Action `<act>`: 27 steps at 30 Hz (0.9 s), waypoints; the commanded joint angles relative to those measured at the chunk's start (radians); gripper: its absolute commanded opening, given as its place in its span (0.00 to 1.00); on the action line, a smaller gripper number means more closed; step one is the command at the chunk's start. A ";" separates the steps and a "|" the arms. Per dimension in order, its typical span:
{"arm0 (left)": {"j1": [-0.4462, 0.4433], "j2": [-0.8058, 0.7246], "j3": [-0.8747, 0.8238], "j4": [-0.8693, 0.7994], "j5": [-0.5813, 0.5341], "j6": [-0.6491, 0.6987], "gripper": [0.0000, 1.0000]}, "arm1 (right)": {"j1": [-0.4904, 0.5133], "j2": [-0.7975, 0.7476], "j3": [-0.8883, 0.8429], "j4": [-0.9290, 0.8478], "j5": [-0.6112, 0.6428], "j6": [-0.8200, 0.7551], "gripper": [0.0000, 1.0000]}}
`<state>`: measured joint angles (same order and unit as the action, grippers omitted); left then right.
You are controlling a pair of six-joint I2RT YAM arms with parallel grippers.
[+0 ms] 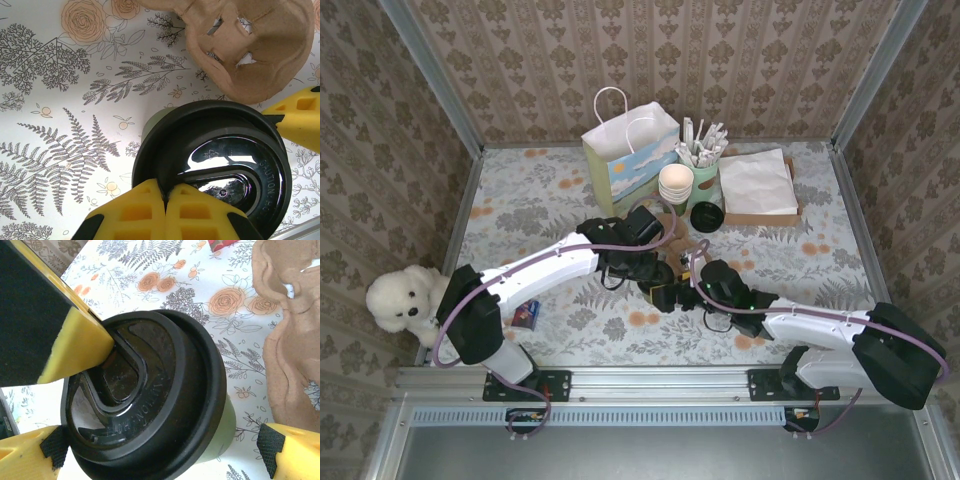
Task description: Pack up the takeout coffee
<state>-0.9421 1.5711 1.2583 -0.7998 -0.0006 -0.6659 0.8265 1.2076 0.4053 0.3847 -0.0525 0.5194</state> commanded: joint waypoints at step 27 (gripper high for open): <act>-0.026 0.074 -0.030 -0.068 -0.038 0.042 0.00 | -0.017 -0.334 -0.022 -0.313 0.140 0.315 1.00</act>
<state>-0.9592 1.5757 1.2541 -0.7830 -0.0284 -0.6506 0.8299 0.8982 0.3595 0.1967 0.0216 0.7097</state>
